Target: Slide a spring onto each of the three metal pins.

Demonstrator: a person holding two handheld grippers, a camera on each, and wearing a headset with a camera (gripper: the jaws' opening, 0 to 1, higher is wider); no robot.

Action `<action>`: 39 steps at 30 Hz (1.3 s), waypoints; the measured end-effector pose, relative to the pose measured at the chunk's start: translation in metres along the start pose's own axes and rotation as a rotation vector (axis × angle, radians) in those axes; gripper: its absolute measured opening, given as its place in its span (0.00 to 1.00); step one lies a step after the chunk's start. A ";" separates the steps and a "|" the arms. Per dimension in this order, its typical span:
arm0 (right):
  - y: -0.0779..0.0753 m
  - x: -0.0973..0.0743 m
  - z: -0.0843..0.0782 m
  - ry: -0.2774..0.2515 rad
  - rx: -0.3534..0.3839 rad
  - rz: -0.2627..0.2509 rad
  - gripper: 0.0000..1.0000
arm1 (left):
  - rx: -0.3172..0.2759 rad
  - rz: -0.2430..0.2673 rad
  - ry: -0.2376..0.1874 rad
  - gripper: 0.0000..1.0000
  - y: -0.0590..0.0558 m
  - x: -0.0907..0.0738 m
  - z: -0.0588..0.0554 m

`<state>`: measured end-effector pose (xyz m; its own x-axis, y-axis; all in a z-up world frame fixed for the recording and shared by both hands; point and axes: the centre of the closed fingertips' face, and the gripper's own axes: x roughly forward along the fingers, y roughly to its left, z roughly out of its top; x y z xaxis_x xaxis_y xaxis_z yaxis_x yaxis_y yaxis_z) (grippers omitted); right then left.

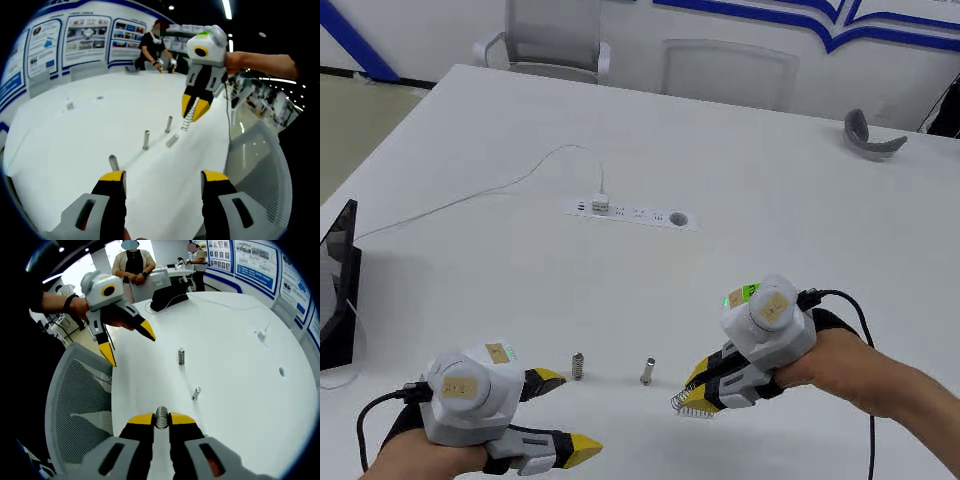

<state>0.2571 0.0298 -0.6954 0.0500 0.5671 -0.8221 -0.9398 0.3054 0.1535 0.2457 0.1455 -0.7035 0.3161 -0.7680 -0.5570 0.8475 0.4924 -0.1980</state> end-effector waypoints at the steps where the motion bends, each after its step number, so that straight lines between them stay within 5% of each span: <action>1: -0.004 0.002 0.000 0.005 0.001 -0.006 0.13 | -0.009 0.007 0.000 0.62 0.002 -0.002 -0.002; 21: -0.054 0.021 0.012 0.062 -0.009 -0.067 0.13 | -0.088 0.076 0.000 0.68 0.019 -0.020 -0.016; 39: -0.065 0.035 0.018 0.077 -0.036 -0.071 0.13 | -0.093 0.075 -0.003 0.69 0.020 -0.020 -0.011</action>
<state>0.3261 0.0435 -0.7244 0.0926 0.4843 -0.8700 -0.9465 0.3141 0.0741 0.2517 0.1756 -0.7055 0.3787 -0.7283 -0.5710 0.7783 0.5845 -0.2293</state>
